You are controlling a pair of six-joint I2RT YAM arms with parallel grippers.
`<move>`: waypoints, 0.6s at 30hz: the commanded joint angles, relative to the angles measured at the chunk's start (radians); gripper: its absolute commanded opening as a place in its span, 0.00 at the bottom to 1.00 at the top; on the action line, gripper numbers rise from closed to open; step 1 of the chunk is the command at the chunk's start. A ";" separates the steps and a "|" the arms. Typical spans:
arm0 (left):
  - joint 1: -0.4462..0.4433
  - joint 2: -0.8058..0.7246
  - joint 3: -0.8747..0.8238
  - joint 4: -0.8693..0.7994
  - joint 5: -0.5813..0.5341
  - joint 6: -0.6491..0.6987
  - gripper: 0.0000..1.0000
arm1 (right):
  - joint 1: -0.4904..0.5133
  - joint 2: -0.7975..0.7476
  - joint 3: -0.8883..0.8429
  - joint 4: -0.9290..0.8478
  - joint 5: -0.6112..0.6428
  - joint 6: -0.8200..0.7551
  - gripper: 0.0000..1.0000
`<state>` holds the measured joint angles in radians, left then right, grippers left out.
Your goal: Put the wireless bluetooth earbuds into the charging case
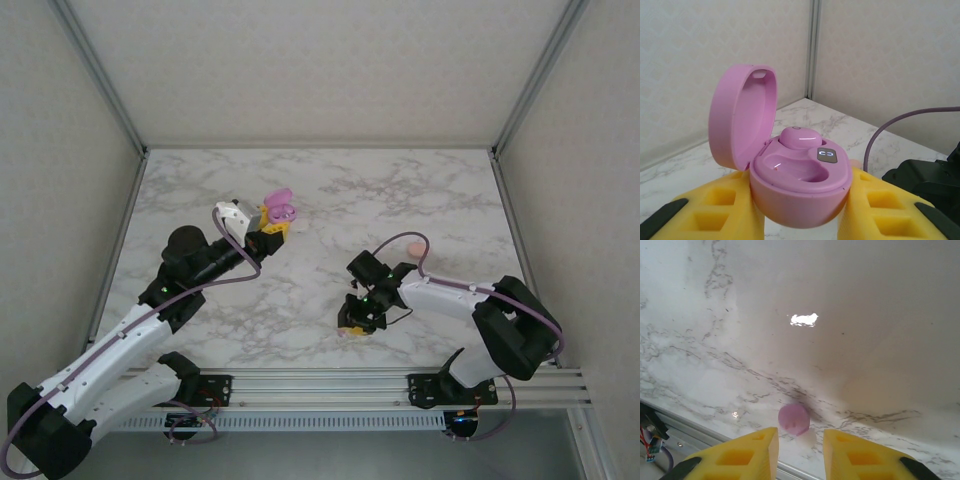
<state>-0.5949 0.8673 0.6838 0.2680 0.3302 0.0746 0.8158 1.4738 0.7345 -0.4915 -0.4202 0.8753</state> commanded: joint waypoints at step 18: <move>-0.005 -0.066 -0.029 -0.007 -0.106 0.004 0.15 | 0.110 0.187 0.302 -0.269 0.172 -0.132 0.30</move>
<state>-0.5949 0.8299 0.6628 0.2562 0.2642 0.0753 0.9058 1.6375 1.0050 -0.6987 -0.2718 0.7738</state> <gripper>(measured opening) 0.343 0.308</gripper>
